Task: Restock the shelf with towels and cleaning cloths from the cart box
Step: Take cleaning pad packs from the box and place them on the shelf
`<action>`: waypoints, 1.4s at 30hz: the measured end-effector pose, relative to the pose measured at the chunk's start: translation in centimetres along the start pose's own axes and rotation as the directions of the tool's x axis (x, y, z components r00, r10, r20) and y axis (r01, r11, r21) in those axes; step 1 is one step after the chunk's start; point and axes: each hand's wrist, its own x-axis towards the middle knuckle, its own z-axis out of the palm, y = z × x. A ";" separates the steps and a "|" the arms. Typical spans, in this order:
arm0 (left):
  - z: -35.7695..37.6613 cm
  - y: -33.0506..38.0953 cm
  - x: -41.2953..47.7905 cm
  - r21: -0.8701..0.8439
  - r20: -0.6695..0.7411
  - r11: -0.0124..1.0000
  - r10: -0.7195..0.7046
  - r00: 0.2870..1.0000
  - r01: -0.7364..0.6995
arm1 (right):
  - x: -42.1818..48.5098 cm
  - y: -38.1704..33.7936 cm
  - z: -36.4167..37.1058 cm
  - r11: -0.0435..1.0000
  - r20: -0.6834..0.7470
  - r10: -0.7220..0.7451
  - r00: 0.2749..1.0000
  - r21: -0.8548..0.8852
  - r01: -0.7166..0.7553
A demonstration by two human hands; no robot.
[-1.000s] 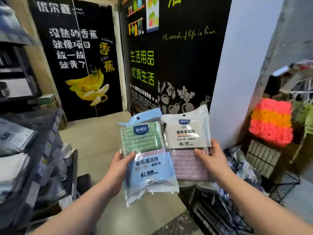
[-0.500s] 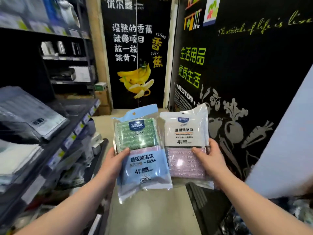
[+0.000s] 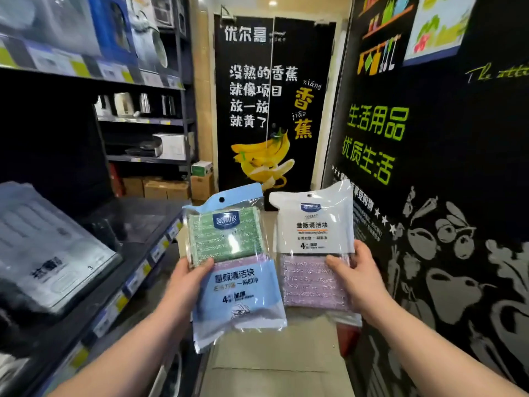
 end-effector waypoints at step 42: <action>-12.1 9.6 29.3 0.262 -0.816 0.930 0.356 0.455 -0.258 | 40.4 -1.9 35.1 0.938 0.656 -0.266 0.706 0.346 0.031</action>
